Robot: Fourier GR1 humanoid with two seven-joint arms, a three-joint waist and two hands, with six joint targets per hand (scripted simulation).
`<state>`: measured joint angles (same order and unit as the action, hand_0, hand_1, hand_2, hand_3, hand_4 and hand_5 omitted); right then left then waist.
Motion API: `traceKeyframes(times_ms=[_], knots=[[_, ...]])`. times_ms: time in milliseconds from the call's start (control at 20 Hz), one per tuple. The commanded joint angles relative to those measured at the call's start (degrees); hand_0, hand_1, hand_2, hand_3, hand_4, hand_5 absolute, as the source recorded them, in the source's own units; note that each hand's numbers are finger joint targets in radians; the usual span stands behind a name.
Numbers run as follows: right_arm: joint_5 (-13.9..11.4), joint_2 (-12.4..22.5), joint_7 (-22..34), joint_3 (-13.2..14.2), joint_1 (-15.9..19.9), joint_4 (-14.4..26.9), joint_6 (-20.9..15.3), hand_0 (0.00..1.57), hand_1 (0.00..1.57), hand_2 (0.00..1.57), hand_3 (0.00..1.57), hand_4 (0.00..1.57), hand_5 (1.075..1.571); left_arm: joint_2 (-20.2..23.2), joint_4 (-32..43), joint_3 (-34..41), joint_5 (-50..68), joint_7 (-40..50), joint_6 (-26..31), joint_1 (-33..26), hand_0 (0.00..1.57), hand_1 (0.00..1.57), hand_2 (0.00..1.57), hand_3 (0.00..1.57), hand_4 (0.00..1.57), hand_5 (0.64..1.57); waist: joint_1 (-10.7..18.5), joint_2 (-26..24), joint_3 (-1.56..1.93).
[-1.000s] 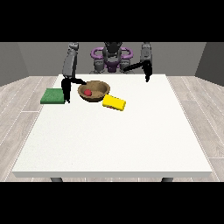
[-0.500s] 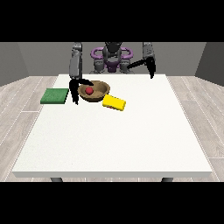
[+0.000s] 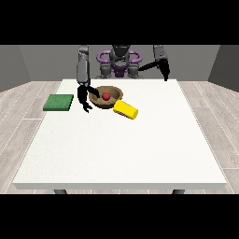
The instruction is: Pick the cup and pour the ball into the bowl, then pick the bowl and place it on the pad
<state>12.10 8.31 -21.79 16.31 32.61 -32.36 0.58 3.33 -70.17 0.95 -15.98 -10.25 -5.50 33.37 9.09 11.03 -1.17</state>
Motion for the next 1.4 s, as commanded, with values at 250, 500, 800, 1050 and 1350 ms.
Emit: traceKeyframes(times_ms=[250,500,800,1050,1350], knots=[[-4.1,1.6,11.0,-2.8,2.3,2.6,-8.4,1.57,1.57,1.57,1.57,1.02,1.554,2.5,1.3,2.9,2.6,-1.3,2.3,-0.2,0.0,0.0,0.0,0.0,0.0,1.57,0.0,-0.1,1.13],[-7.2,0.4,18.9,-7.3,2.0,-0.3,-10.2,1.57,1.57,1.57,1.57,1.03,1.554,6.6,6.2,7.6,4.6,-1.7,3.4,-3.6,0.0,0.0,0.0,0.0,0.0,1.57,-5.5,-7.4,1.14],[-2.6,5.6,26.9,-4.2,6.1,-3.8,-3.8,1.57,1.57,1.57,1.57,1.05,1.553,7.7,8.9,10.0,6.5,-5.6,3.2,-5.0,0.0,0.0,0.0,0.0,0.0,1.57,-8.1,-6.4,1.15],[0.0,12.4,26.6,-0.3,6.4,-3.7,-0.2,1.57,1.57,1.57,1.57,1.06,1.559,6.5,7.1,7.9,4.8,-5.5,1.6,-4.3,0.0,0.0,0.0,0.0,0.0,1.569,-7.3,-3.5,1.18],[1.6,16.4,27.5,-0.8,0.4,-5.7,9.8,1.57,1.57,1.57,1.57,1.06,1.559,4.3,10.5,8.5,4.2,-14.0,-2.1,-11.2,0.0,0.0,0.0,0.0,0.0,1.565,-11.3,-5.0,1.15]])
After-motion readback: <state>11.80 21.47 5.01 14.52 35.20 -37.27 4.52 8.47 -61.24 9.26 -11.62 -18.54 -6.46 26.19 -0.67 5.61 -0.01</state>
